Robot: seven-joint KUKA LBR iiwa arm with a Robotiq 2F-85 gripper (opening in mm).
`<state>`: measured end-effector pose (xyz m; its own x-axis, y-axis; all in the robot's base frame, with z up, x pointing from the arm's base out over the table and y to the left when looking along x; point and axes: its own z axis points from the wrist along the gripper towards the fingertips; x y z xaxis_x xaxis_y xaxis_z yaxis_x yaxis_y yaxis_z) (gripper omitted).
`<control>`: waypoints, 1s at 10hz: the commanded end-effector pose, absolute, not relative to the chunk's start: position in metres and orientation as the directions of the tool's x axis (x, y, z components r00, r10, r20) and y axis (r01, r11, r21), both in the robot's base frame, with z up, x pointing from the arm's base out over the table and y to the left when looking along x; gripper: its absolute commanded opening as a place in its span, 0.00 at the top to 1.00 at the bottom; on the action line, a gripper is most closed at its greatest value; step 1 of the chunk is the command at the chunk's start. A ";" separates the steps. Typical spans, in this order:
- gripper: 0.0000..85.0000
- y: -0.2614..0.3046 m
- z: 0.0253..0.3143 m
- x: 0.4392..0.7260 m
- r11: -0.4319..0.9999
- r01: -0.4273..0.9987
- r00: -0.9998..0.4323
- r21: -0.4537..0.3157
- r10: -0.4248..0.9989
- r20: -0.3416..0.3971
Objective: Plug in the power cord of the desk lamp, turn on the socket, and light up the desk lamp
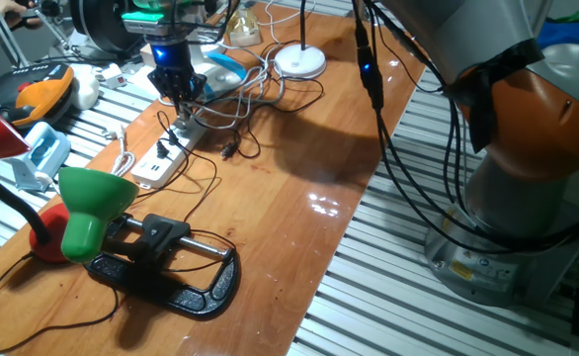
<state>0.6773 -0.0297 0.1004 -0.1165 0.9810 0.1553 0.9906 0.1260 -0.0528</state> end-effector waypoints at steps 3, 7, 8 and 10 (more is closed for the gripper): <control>1.00 -0.029 0.103 0.676 0.127 0.990 -0.118 -0.052 0.982 0.149; 1.00 -0.028 0.103 0.674 0.130 0.990 -0.121 -0.050 0.981 0.149; 1.00 -0.028 0.103 0.674 0.131 0.990 -0.123 -0.047 0.981 0.149; 1.00 -0.027 0.102 0.673 0.129 0.991 -0.123 -0.036 0.982 0.141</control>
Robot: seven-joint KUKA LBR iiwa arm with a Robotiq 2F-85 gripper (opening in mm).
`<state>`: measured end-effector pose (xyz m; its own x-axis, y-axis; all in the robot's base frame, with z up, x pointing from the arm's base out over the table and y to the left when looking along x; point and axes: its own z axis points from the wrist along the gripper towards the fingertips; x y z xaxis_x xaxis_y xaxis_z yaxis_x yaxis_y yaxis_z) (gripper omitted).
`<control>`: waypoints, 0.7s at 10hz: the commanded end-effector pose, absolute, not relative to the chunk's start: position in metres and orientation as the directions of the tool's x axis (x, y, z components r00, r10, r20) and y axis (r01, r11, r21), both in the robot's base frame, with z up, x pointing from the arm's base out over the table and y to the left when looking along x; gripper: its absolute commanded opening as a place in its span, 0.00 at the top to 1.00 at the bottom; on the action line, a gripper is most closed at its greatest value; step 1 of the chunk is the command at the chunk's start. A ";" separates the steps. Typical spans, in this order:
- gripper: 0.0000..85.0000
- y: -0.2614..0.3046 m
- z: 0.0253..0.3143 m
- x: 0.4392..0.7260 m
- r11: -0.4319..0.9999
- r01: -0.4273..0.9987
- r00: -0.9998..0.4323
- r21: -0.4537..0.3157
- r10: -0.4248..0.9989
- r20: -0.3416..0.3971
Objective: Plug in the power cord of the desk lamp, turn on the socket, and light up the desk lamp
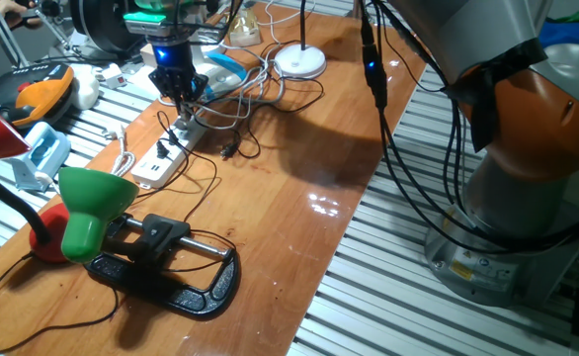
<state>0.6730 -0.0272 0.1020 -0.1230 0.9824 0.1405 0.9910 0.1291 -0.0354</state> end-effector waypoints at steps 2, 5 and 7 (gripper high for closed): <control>1.00 -0.027 0.101 0.672 0.125 0.992 -0.120 -0.029 0.983 0.137; 1.00 -0.027 0.096 0.671 0.119 0.993 -0.116 -0.016 0.984 0.136; 1.00 -0.028 0.094 0.668 0.116 0.993 -0.114 -0.009 0.984 0.135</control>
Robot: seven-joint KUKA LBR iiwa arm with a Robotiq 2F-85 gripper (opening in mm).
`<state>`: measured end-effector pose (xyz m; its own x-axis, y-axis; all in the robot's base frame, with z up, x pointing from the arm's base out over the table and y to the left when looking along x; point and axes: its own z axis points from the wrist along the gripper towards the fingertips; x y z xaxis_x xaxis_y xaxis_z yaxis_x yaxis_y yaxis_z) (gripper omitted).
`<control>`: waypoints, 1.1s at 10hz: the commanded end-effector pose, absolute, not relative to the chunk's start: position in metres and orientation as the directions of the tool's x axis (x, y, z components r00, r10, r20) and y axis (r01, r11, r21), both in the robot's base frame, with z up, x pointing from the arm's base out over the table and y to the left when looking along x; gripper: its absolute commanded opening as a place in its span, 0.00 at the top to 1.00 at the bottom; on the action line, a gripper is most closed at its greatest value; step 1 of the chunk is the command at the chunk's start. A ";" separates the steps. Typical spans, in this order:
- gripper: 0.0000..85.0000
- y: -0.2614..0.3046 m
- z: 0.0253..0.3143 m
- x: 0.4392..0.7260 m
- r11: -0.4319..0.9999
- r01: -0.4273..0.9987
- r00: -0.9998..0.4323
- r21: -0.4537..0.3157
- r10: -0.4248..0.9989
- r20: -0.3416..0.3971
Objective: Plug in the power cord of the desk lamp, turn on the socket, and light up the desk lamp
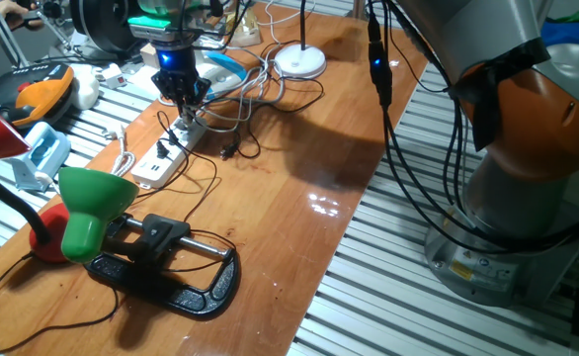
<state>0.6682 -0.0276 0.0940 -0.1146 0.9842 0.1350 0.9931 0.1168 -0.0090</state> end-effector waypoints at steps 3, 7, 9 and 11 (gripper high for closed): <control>1.00 -0.028 0.087 0.668 0.117 0.993 -0.116 -0.005 0.983 0.142; 1.00 -0.028 0.083 0.669 0.117 0.993 -0.116 -0.002 0.981 0.154; 1.00 -0.028 0.082 0.670 0.116 0.993 -0.114 -0.002 0.981 0.159; 1.00 -0.028 0.081 0.670 0.111 0.994 -0.110 -0.002 0.980 0.165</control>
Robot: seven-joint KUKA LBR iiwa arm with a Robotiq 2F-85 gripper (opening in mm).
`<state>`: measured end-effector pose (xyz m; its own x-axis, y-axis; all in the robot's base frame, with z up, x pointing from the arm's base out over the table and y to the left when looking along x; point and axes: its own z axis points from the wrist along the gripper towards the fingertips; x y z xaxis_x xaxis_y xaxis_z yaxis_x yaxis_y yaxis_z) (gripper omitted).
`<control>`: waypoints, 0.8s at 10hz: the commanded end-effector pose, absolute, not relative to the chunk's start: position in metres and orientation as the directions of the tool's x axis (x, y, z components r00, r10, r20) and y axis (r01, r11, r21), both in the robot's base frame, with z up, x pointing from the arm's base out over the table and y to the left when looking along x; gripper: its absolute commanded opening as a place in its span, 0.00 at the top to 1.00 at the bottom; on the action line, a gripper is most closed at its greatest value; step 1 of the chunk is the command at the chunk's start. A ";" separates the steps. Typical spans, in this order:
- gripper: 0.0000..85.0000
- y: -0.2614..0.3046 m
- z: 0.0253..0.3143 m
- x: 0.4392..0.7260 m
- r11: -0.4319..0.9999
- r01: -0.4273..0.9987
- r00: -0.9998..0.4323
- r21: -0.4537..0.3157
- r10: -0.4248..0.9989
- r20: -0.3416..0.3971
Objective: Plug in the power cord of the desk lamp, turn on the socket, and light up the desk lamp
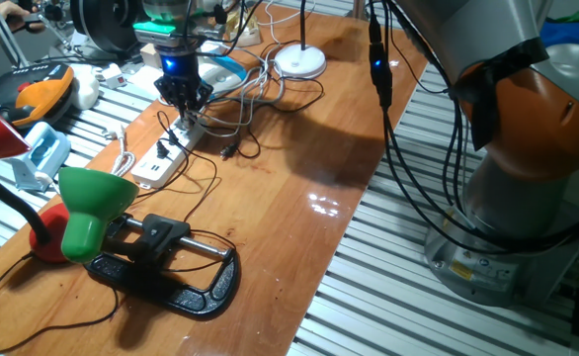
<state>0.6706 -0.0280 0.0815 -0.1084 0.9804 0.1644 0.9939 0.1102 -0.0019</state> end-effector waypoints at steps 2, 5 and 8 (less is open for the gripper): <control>1.00 -0.028 0.082 0.672 0.107 0.994 -0.105 -0.001 0.981 0.164; 1.00 -0.028 0.081 0.674 0.110 0.994 -0.108 -0.003 0.980 0.168; 1.00 -0.027 0.082 0.677 0.111 0.994 -0.108 -0.006 0.980 0.168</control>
<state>0.6769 -0.0270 0.0825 -0.1081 0.9798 0.1680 0.9938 0.1108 -0.0062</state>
